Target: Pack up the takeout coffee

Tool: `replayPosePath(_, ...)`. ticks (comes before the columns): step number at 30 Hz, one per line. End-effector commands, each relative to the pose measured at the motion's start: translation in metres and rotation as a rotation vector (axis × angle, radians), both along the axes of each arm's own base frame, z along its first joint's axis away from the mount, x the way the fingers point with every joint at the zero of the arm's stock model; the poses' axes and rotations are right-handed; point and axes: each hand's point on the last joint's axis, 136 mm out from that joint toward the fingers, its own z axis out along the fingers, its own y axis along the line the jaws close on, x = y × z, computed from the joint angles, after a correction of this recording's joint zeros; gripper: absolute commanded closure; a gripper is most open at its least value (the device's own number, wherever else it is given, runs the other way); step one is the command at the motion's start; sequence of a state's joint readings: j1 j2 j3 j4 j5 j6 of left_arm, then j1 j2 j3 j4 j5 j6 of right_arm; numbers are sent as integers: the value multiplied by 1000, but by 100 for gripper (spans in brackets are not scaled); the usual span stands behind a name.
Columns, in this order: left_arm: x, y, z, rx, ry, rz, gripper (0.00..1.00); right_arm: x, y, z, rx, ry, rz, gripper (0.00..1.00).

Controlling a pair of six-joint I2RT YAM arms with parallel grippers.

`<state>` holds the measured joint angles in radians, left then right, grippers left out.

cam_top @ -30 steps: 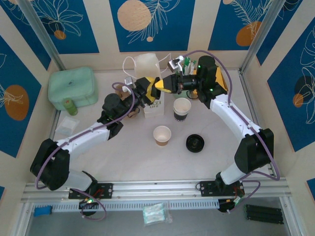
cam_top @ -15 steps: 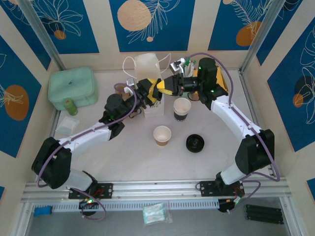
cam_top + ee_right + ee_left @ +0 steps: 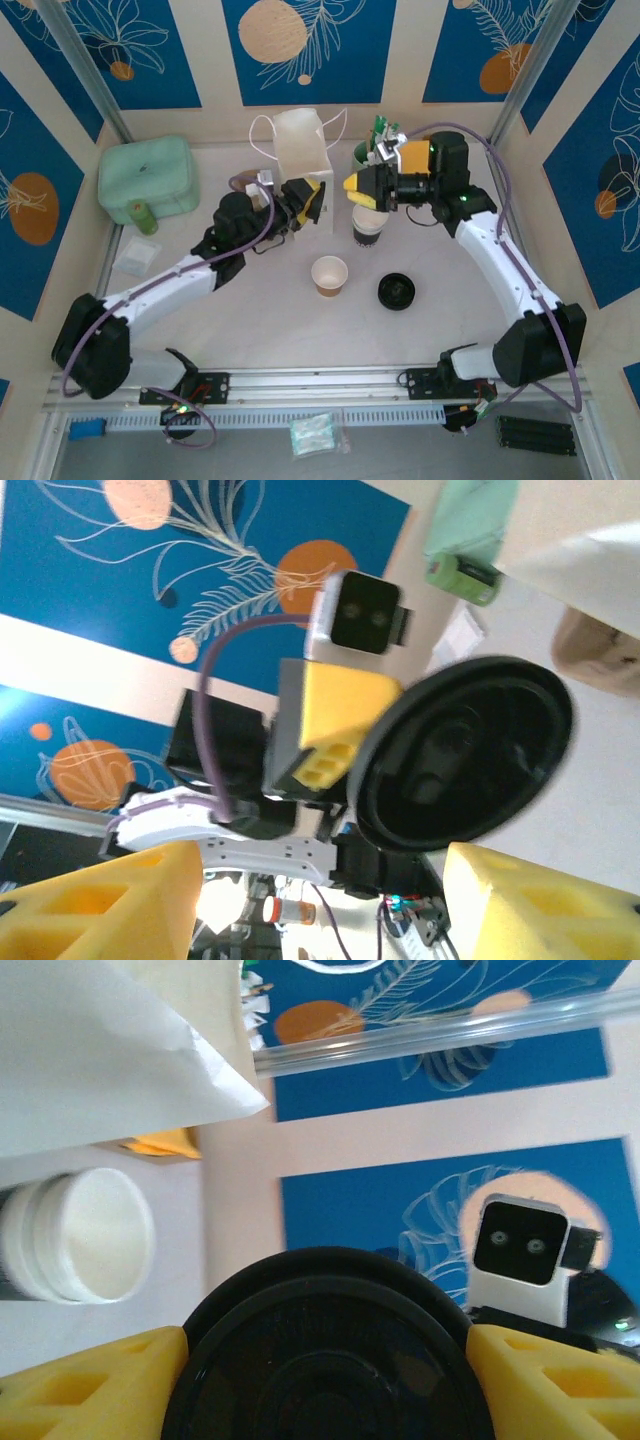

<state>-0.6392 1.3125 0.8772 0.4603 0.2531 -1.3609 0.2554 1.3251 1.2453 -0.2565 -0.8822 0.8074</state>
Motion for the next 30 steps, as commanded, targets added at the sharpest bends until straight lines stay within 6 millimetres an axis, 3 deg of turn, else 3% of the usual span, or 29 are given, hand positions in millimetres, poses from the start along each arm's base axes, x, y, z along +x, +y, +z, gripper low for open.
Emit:
replayPosePath(1,-14,13,3,296,-128,-7,30,-15,-13,-48,-146,94,-60,35)
replayPosePath(5,-21,22,-14,505,-160,-5,30,-26,-24,-85,-244,141,-108,35)
replayPosePath(13,-34,14,-52,811,-251,4,30,-50,-36,-141,-402,183,-159,34)
replayPosePath(30,-48,-17,-122,1106,-287,-67,28,-74,-51,-184,-593,151,-196,34)
